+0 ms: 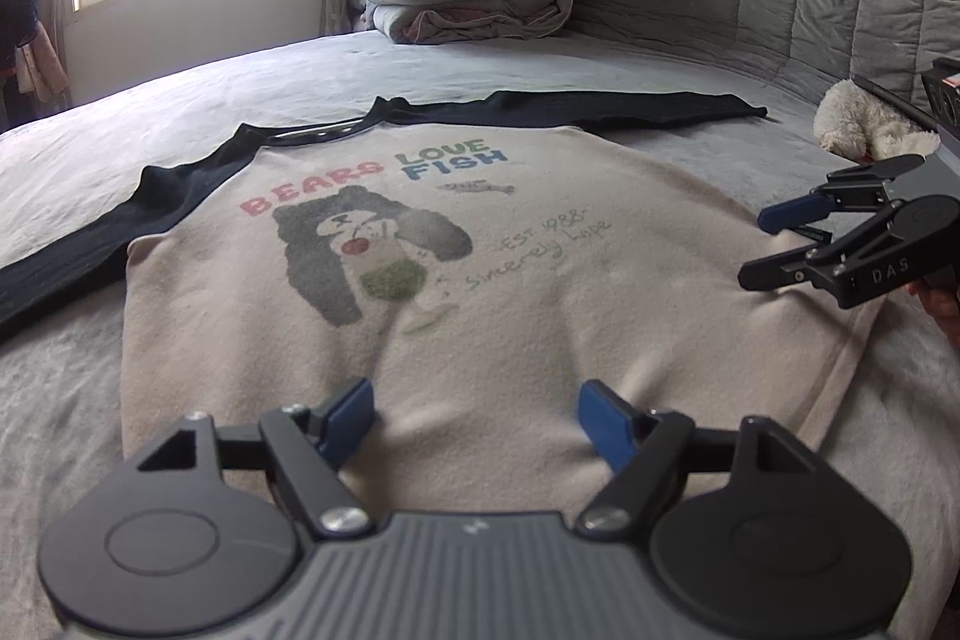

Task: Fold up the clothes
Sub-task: 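Move the open right gripper over the body to the black sleeve cuff, then grasp the black sleeve cuff with the right gripper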

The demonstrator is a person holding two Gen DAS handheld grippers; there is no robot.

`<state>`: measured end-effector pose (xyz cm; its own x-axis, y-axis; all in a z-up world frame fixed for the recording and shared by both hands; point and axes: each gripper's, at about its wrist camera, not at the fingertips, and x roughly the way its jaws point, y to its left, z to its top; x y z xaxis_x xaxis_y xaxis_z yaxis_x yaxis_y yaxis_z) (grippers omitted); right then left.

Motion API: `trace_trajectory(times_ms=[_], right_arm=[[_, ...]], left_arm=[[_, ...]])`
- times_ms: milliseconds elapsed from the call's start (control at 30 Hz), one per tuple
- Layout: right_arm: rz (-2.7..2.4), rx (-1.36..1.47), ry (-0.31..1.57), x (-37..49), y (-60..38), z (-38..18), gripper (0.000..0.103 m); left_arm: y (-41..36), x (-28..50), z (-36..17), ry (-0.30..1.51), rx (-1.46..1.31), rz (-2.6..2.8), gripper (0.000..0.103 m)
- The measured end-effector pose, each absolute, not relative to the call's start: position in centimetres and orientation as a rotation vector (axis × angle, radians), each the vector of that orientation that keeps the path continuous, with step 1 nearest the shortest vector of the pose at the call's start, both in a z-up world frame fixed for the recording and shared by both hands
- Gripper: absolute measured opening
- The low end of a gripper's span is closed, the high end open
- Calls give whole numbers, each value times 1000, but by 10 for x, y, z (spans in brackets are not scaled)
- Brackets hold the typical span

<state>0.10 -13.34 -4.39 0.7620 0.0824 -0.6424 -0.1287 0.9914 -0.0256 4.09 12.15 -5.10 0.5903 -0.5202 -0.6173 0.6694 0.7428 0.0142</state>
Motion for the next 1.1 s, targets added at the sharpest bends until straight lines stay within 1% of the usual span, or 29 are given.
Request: trace_trajectory(times_ms=[33,100,133,167,233,500,600,700,767,867,967,1100], right_arm=[[109,-73,706,1,-133,-43,81],[90,-59,734,4,-135,-42,89],[74,-39,753,6,-138,-42,101],[58,-20,772,8,-140,-42,103],[27,19,810,13,-146,-41,103],[-80,150,831,27,-165,-20,103],[-116,210,840,35,-173,-9,103],[-99,290,808,44,-183,9,103],[-99,360,788,52,-194,16,103],[-118,450,769,67,-215,16,103],[-155,526,746,79,-239,8,103],[-290,655,716,90,-293,-9,103]], left_arm=[[121,39,-49,638,274,-694,81],[119,36,-45,654,309,-680,87],[118,34,-43,661,323,-668,94],[116,34,-41,668,327,-645,99],[115,35,-36,676,313,-620,100],[105,50,-1,720,170,-550,102],[102,69,17,762,38,-517,102],[103,87,31,796,-100,-473,102],[102,97,36,795,-135,-431,102],[99,109,35,775,-131,-394,102],[95,114,20,727,-92,-385,102],[80,127,6,725,20,-375,102]])
